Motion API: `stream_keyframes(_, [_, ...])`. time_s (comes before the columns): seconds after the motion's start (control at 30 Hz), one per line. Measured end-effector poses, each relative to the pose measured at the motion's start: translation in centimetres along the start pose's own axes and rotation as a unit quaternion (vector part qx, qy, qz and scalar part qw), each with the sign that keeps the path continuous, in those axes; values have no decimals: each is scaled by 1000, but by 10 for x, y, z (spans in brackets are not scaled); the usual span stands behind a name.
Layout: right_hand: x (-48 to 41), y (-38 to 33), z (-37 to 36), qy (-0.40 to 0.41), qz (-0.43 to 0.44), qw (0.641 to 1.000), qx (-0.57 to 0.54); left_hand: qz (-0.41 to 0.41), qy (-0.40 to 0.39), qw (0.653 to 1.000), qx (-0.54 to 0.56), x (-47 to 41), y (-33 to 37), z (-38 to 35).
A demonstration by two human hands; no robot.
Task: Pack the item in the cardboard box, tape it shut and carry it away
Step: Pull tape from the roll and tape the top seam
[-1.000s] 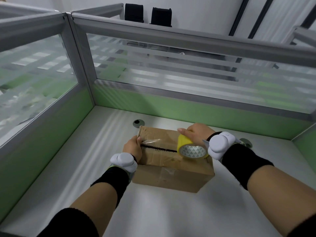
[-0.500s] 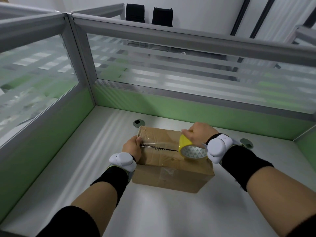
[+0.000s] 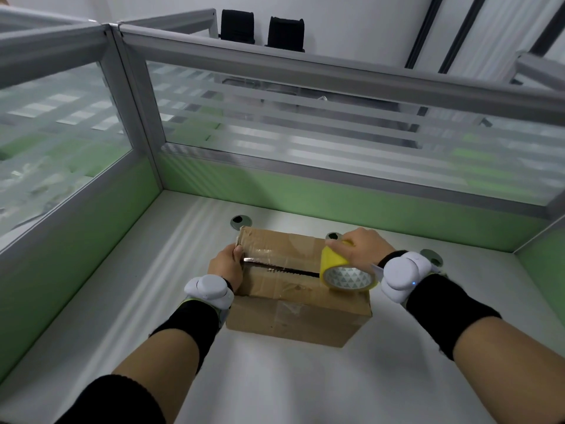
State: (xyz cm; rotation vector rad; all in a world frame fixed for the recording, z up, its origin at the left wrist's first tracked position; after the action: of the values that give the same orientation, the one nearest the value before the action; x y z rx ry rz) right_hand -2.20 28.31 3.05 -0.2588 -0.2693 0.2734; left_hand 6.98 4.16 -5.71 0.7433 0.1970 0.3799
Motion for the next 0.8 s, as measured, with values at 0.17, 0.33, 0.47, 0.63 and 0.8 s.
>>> stream_keyframes(0.17, [2,17,-1,6,-16,998,-58,-6,-2,1000,-9,0,1,0])
stream_keyframes(0.33, [-2,6,0,6,-6,1000,-13,1,0,1000,-7,0,2,0])
stream_keyframes(0.47, [-6,0,5,-10,-28,999,45,6,2,1000,-3,0,1,0])
stream_keyframes(0.63, [-1,4,12,-16,-81,989,124,4,-3,1000,-2,2,4,-1])
stream_keyframes(0.8, [1,-1,11,-6,-80,988,134,7,0,1000,-2,1,3,0])
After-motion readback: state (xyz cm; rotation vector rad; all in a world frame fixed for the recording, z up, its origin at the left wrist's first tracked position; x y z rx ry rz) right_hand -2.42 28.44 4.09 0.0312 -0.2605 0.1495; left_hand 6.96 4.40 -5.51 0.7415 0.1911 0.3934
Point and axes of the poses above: each hand's wrist, its own x-axis away from the middle knuckle, its own z-axis out of the back of the hand, y = z × x, the point moved 2 cm from there along -x, towards the middle knuckle, and after that the axes turned 12 degrees about -z, right-handed, at the moved point
